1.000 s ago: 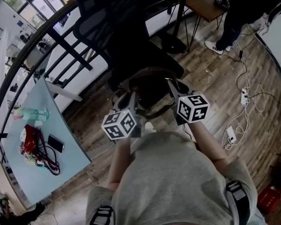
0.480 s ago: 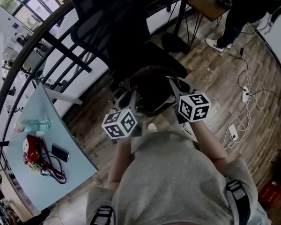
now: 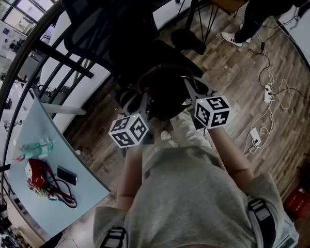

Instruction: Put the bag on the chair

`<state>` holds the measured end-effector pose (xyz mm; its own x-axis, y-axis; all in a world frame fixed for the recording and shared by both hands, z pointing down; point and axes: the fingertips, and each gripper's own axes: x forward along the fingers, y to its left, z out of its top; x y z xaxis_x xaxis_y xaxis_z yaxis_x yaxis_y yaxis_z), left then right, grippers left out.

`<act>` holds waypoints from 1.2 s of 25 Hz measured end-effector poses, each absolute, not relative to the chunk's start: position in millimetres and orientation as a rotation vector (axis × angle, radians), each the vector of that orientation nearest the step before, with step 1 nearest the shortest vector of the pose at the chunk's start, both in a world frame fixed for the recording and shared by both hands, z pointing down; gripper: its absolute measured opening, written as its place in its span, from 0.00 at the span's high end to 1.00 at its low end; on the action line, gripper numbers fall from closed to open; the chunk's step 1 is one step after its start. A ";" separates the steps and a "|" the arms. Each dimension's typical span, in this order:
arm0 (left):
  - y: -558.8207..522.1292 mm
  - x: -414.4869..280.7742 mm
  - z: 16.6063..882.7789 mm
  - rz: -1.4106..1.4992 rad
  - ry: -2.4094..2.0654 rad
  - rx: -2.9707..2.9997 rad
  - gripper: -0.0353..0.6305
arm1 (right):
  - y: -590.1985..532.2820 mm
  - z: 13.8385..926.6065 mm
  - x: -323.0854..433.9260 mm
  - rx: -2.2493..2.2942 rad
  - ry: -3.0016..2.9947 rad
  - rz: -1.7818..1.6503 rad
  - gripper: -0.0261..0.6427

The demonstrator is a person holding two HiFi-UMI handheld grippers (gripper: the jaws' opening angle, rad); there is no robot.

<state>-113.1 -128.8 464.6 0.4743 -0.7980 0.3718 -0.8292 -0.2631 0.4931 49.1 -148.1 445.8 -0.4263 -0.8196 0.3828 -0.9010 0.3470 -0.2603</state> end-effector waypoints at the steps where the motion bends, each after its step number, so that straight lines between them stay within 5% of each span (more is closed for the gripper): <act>1: -134.1 -110.9 466.1 0.063 -1.342 2.079 0.88 | -153.1 447.3 51.4 1.563 -2.419 0.652 0.89; 30: -257.6 -118.5 602.5 0.215 -1.454 1.832 0.88 | -299.4 589.0 41.0 1.303 -2.321 0.781 0.89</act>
<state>-118.5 -257.6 602.5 0.3337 -0.7563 0.5628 -0.8870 -0.0497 0.4591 41.0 -299.4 589.0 -0.5067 -0.6583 0.5566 -0.8609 0.4202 -0.2868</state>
